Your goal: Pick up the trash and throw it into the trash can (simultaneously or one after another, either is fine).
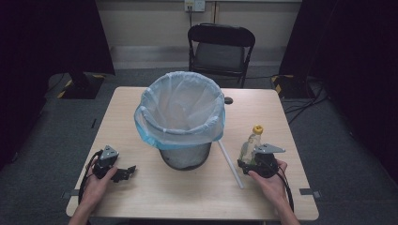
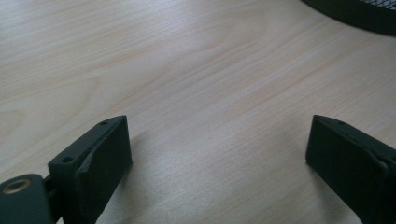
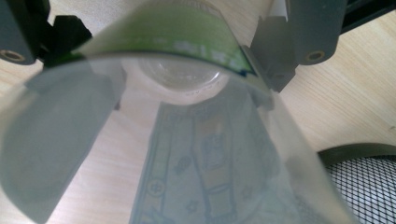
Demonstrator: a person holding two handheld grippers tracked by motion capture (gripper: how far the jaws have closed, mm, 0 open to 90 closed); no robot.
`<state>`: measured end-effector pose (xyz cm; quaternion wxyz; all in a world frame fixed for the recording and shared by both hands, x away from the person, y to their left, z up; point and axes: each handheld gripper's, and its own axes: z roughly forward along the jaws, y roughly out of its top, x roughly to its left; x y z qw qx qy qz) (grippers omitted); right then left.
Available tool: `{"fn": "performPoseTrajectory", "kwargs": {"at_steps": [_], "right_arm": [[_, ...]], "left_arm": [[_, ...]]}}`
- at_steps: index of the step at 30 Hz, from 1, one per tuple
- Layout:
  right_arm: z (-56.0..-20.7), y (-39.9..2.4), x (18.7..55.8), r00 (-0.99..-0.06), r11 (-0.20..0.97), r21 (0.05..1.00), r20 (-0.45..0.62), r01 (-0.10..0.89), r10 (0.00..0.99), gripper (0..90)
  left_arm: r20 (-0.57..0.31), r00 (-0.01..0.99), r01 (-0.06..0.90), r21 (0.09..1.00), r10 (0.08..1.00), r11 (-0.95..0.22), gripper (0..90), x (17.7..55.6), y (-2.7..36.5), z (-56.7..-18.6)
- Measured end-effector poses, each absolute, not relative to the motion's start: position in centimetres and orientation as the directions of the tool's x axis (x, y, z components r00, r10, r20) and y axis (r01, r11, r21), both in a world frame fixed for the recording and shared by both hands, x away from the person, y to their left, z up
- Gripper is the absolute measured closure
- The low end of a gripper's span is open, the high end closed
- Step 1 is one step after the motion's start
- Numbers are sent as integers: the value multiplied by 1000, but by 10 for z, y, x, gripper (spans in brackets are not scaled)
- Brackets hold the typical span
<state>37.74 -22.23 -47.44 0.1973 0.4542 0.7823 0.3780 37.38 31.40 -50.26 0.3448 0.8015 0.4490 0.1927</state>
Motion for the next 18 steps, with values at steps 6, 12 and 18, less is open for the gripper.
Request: {"fn": "performPoseTrajectory", "kwargs": {"at_steps": [6,12,18], "right_arm": [[-467,-222,375,-512,273,797,52,539,857,279],[-460,-223,374,-512,248,814,70,525,856,279],[-450,-222,372,-514,223,834,82,505,854,279]], "left_arm": [[1,522,586,726,853,-360,63,374,314,-503],[2,522,586,726,853,-360,63,374,314,-503],[2,522,586,726,853,-360,63,374,314,-503]]}}
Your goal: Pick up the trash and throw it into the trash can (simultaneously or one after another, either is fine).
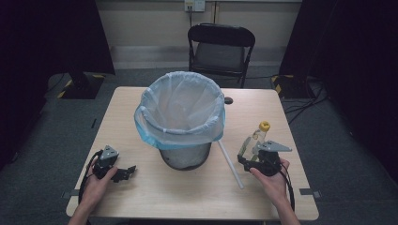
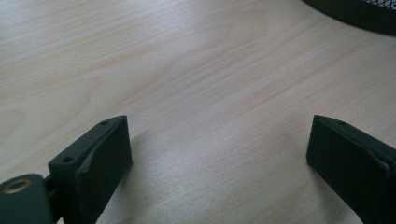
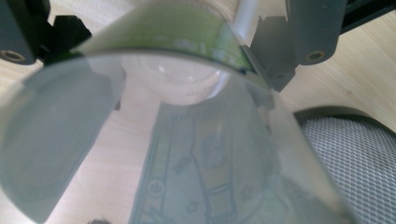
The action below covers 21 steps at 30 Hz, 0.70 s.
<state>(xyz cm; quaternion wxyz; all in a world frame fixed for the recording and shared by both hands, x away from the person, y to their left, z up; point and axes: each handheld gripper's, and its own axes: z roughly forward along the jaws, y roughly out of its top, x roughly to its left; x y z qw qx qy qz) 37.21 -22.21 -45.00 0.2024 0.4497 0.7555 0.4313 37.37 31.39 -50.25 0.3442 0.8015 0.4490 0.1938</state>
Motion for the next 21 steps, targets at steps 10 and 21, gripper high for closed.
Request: {"fn": "performPoseTrajectory", "kwargs": {"at_steps": [10,21], "right_arm": [[-433,-222,370,-517,202,852,91,483,851,279],[-411,-225,375,-529,137,887,133,440,838,279]], "left_arm": [[2,522,586,726,853,-360,63,374,314,-503],[2,522,586,726,853,-360,63,374,314,-503]]}}
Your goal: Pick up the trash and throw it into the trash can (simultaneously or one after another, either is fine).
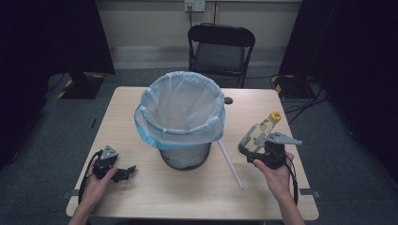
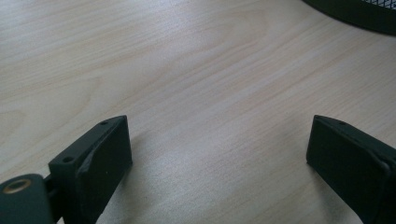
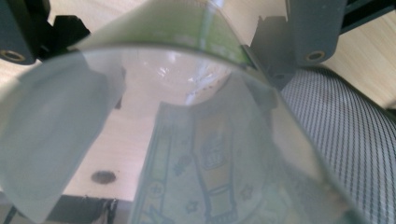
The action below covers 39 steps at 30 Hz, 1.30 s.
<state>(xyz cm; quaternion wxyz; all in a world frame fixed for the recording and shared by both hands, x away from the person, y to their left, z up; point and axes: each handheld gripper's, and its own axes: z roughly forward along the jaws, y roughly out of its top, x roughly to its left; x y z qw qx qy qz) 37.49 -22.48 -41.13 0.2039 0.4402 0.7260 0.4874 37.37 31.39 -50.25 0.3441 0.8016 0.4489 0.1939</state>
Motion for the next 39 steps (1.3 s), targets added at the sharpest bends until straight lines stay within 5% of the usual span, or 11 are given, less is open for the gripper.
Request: {"fn": "performPoseTrajectory", "kwargs": {"at_steps": [39], "right_arm": [[-290,-216,395,-594,59,972,90,226,799,279]], "left_arm": [[2,522,586,726,853,-360,63,374,314,-503]]}}
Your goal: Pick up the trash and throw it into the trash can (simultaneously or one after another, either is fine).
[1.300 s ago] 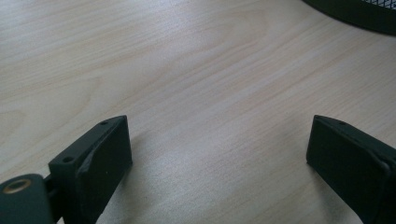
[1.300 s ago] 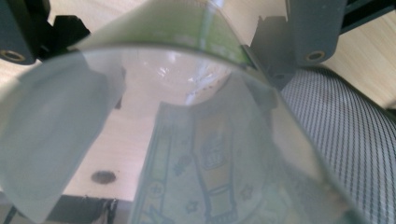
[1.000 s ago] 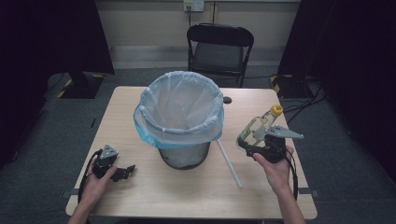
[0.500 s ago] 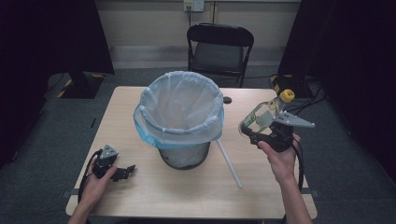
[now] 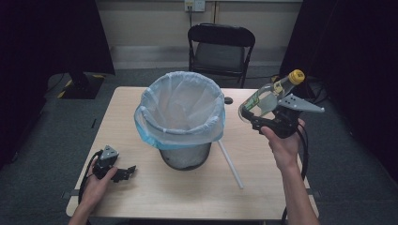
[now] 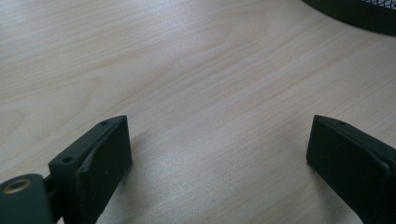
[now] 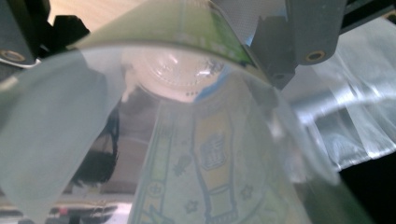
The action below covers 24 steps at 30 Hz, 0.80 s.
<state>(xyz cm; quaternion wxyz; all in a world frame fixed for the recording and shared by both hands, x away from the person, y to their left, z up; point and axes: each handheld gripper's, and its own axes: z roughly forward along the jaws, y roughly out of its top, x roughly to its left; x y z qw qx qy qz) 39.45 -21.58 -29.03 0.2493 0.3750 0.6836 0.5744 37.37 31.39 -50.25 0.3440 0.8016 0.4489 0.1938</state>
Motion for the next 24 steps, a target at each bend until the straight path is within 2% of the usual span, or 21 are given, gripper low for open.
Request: {"fn": "performPoseTrajectory", "kwargs": {"at_steps": [24], "right_arm": [[-233,-174,411,-683,24,988,87,152,725,279]], "left_arm": [[2,522,586,726,853,-360,63,374,314,-503]]}}
